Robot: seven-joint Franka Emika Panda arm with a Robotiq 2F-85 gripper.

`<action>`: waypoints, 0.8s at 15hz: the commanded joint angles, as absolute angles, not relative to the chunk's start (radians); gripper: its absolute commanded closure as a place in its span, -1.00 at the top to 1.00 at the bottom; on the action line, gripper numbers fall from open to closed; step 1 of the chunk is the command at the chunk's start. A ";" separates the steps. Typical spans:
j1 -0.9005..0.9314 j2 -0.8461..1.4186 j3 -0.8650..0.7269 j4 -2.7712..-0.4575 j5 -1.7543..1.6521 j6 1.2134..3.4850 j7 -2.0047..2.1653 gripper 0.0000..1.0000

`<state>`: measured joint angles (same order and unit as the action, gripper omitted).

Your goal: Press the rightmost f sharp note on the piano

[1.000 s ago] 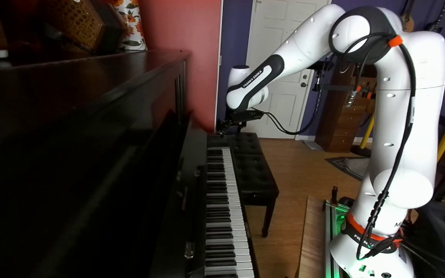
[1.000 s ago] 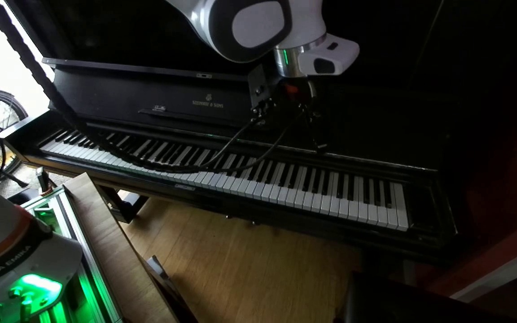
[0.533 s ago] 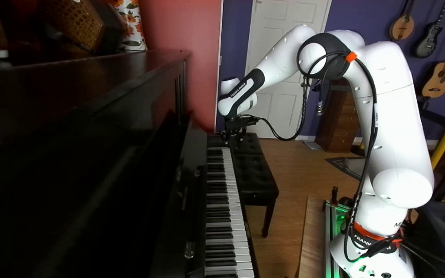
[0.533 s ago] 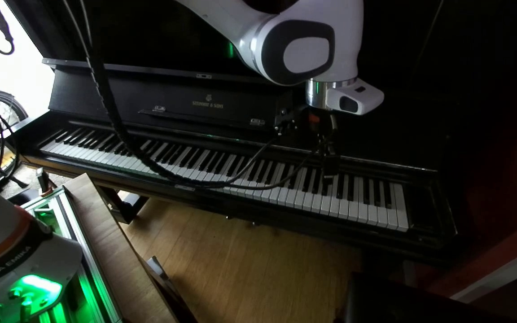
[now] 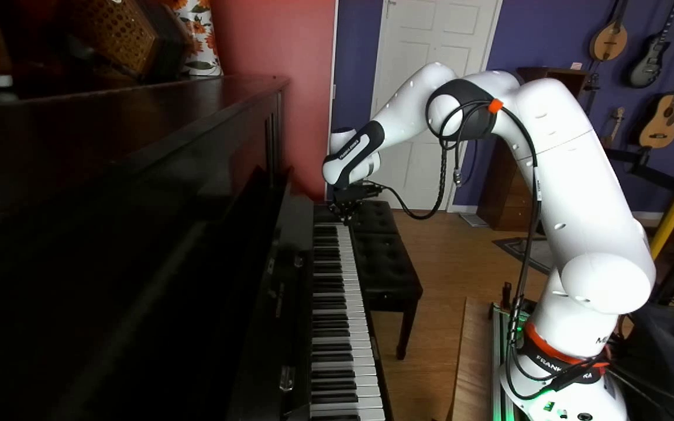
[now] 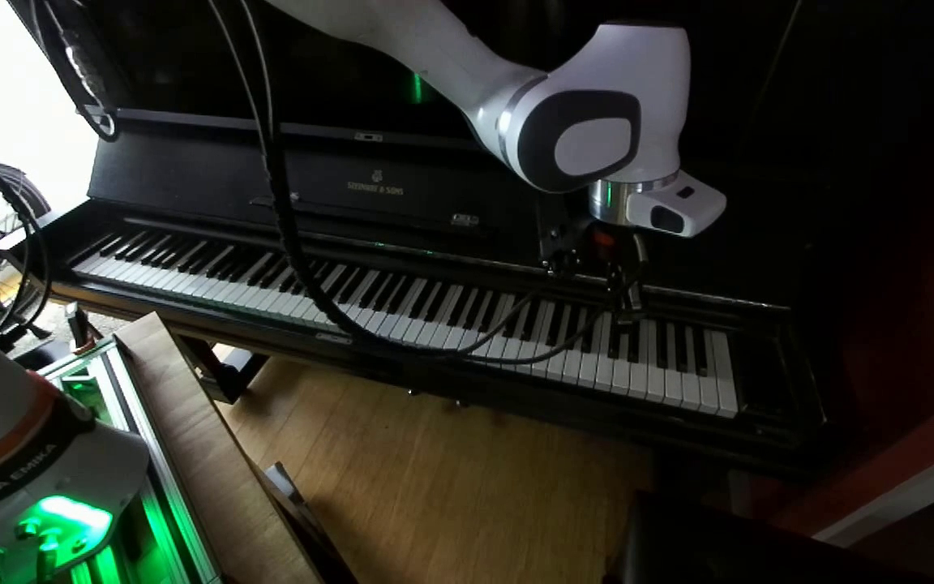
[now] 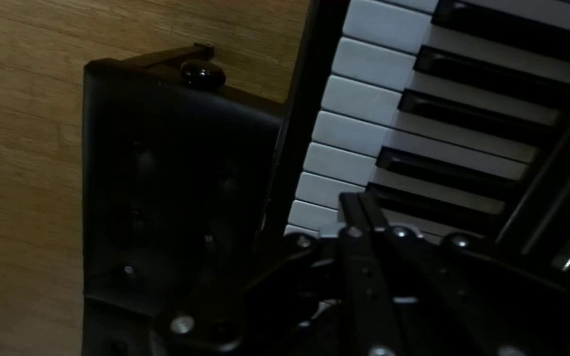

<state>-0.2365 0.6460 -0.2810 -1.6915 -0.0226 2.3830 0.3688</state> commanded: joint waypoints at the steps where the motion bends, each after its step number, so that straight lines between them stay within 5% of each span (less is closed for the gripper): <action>1: -0.282 0.743 -0.247 -1.605 0.048 2.461 0.321 -1.00; 12: -0.262 0.779 -0.270 -1.580 0.047 2.477 0.339 -1.00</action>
